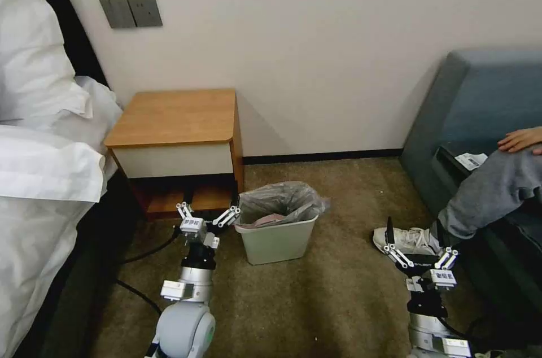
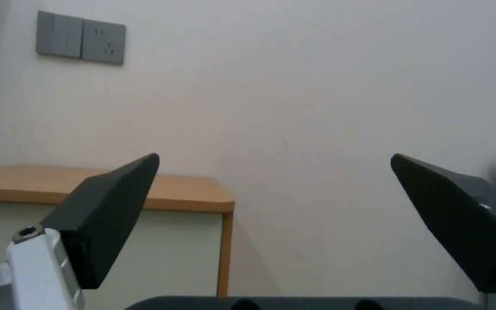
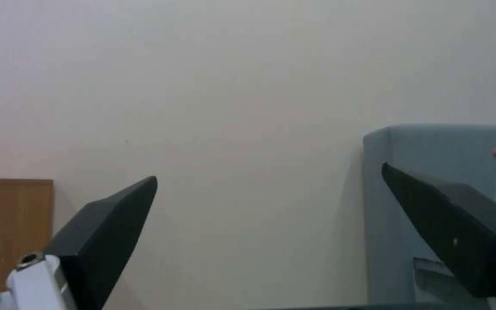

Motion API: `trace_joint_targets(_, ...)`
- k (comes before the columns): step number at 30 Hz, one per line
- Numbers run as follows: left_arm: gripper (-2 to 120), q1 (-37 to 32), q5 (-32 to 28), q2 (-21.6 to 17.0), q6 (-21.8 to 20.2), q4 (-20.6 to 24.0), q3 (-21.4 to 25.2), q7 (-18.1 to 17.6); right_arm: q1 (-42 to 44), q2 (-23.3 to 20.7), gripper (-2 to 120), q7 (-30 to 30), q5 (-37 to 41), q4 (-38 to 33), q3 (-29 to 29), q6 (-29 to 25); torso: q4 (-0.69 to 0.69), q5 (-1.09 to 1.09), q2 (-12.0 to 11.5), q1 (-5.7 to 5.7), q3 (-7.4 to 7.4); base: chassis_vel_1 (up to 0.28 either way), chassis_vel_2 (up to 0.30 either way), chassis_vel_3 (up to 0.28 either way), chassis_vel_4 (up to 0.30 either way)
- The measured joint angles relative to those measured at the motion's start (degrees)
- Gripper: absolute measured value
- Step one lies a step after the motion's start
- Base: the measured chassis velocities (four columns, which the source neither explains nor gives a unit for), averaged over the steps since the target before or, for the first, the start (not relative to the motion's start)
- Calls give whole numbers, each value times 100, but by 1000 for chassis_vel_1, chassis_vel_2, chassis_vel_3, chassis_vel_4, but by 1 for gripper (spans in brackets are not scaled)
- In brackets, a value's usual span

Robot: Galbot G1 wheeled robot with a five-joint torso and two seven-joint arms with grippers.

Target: Pick up the garbage bag from the table and place it over the trash can.

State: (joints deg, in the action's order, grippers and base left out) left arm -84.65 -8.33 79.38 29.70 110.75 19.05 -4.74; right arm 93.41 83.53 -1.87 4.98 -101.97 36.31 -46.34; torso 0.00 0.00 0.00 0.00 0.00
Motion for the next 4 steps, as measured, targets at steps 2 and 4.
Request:
trace_joint_targets(2, 100, -1, 1, 0, -6, 1, -2, -7, -1, 0, 100, -3, -2, -6, -2, 12, 0, 0, 0, 0, 0, 0, 0, 0, 0)
trace_joint_targets(4, 100, -1, 1, 0, -9, 1, -2, -8, -2, 0, 100, -4, -3, -12, -2, 17, 0, 0, 0, 0, 0, 0, 0, 0, 0)
